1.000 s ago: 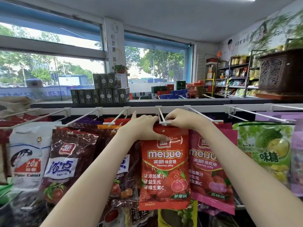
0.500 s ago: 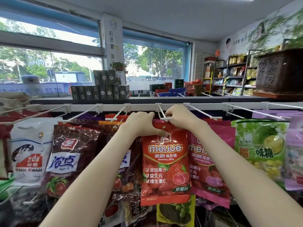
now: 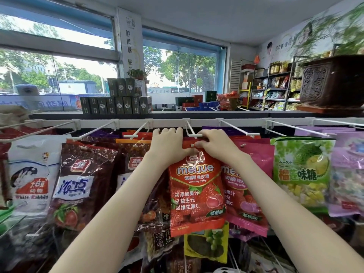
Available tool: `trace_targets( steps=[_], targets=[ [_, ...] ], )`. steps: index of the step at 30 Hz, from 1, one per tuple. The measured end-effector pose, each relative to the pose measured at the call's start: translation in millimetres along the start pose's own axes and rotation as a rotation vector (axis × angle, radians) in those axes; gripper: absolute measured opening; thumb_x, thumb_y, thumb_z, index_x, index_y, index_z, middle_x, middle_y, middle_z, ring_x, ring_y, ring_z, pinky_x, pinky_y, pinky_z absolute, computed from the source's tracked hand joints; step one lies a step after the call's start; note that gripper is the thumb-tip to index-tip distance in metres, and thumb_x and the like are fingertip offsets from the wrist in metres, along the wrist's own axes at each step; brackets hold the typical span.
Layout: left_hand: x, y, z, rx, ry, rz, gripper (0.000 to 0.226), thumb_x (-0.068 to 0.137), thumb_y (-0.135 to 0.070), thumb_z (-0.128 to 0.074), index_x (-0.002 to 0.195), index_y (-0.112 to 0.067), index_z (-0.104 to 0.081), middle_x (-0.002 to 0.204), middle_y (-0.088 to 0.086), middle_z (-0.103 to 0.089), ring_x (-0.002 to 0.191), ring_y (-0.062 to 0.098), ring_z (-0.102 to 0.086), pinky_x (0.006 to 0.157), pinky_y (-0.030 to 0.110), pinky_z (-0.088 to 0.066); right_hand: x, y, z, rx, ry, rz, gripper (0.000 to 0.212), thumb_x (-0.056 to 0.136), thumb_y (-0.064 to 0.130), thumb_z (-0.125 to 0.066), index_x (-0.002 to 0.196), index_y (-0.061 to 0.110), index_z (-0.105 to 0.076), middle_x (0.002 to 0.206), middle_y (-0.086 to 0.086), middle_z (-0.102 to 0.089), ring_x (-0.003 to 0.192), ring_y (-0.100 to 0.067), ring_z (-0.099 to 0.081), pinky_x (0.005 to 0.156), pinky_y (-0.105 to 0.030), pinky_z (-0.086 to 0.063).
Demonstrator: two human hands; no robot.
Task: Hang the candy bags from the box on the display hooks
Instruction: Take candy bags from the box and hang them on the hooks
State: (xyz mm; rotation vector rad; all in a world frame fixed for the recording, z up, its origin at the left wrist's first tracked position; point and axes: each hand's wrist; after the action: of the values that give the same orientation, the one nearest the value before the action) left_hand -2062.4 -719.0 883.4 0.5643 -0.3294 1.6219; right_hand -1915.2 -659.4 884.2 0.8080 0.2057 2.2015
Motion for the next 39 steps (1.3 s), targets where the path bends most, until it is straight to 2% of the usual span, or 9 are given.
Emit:
trace_targets(
  steps=[4,7,10,19,22,25,28,34,39],
  targets=[
    [-34.8,-20.9,-6.6,-0.113,-0.271,0.081,0.064,0.089,-0.050,-0.053,0.136,-0.009,-0.039,0.135,0.009,-0.048,0.126,0.027,-0.044,0.109,0.044,-0.028,-21.2,-2.4,-2.2,-0.067,-0.164,0.091,0.032,0.090,0.029,-0.059,0.119,0.019,-0.062,0.118,-0.001,-0.064,0.112,-0.019,-0.052,0.101,-0.040,-0.038],
    [-66.5,-43.4,-17.3,-0.221,-0.541,0.129,0.056,0.083,-0.035,-0.064,0.125,-0.002,-0.046,0.120,0.016,-0.054,0.110,0.033,-0.052,0.096,0.044,-0.042,-52.6,-11.0,-4.8,-0.020,-0.297,0.221,0.031,0.091,0.022,-0.059,0.121,0.017,-0.061,0.120,0.001,-0.063,0.116,-0.016,-0.051,0.105,-0.034,-0.034],
    [-86.7,-66.6,-28.1,-0.261,-0.689,0.034,0.047,0.083,-0.032,-0.055,0.119,-0.004,-0.044,0.114,0.014,-0.052,0.103,0.029,-0.048,0.092,0.039,-0.038,-82.6,-28.6,-7.6,-0.025,-0.370,0.235,0.036,0.091,0.013,-0.057,0.127,0.015,-0.056,0.128,-0.001,-0.058,0.123,-0.014,-0.045,0.109,-0.033,-0.031],
    [-88.2,-111.1,-57.7,-0.289,-0.494,-0.373,0.025,0.086,-0.018,-0.052,0.104,-0.007,-0.064,0.107,0.009,-0.064,0.097,0.026,-0.062,0.088,0.035,-0.045,-119.4,-74.9,-1.7,0.047,-0.666,-0.105,0.066,0.085,0.022,-0.069,0.137,0.007,-0.033,0.136,-0.010,-0.038,0.127,-0.017,-0.030,0.110,-0.033,-0.027],
    [-87.7,-116.0,-67.1,-0.256,-0.461,-0.349,0.025,0.080,-0.013,-0.067,0.104,-0.007,-0.067,0.108,0.009,-0.066,0.100,0.025,-0.062,0.094,0.033,-0.039,-119.5,-84.7,5.2,0.225,-0.599,-0.200,0.086,0.078,0.031,-0.075,0.143,0.011,-0.022,0.136,0.000,-0.038,0.125,-0.010,-0.037,0.107,-0.028,-0.030],
    [-89.6,-119.3,-75.4,-0.222,-0.436,-0.258,0.040,0.079,-0.018,-0.069,0.116,-0.004,-0.063,0.124,0.013,-0.060,0.114,0.027,-0.057,0.103,0.035,-0.033,-119.5,-98.1,13.7,0.534,-0.315,-0.318,0.074,0.075,0.047,-0.071,0.136,0.021,-0.038,0.115,0.015,-0.056,0.102,-0.001,-0.058,0.086,-0.022,-0.049],
    [-92.4,-118.7,-80.9,-0.116,-0.437,-0.179,0.049,0.086,-0.024,-0.051,0.132,-0.006,-0.048,0.144,0.017,-0.042,0.133,0.030,-0.037,0.112,0.042,-0.022,-118.1,-120.8,15.8,0.628,-0.130,-0.349,0.058,0.064,0.062,-0.071,0.112,0.035,-0.055,0.110,0.012,-0.066,0.101,-0.010,-0.064,0.092,-0.037,-0.051],
    [-81.1,-119.3,-75.9,-0.214,-0.425,0.115,0.052,0.096,-0.027,-0.034,0.146,-0.009,-0.034,0.152,0.014,-0.032,0.143,0.028,-0.024,0.119,0.045,-0.012,-109.3,-136.2,18.3,0.890,-0.030,-0.245,0.023,0.079,0.035,-0.071,0.099,0.033,-0.059,0.102,0.009,-0.070,0.088,-0.008,-0.069,0.078,-0.028,-0.054],
    [-83.0,-104.4,-64.4,-0.405,-0.379,0.042,0.051,0.096,-0.024,-0.028,0.147,-0.016,-0.034,0.154,0.005,-0.028,0.145,0.016,-0.017,0.120,0.032,-0.007,-97.6,-148.8,19.9,0.963,-0.036,-0.197,0.009,0.091,0.019,-0.060,0.099,0.024,-0.063,0.098,0.001,-0.072,0.089,-0.018,-0.067,0.081,-0.036,-0.054]
  ],
)
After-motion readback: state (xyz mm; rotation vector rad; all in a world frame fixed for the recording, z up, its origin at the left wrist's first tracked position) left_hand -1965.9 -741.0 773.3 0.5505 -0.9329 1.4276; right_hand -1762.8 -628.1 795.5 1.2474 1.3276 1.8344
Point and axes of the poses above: each hand's wrist, its own x-axis towards the middle knuckle, its own z-axis out of the back of the hand, y = z × x
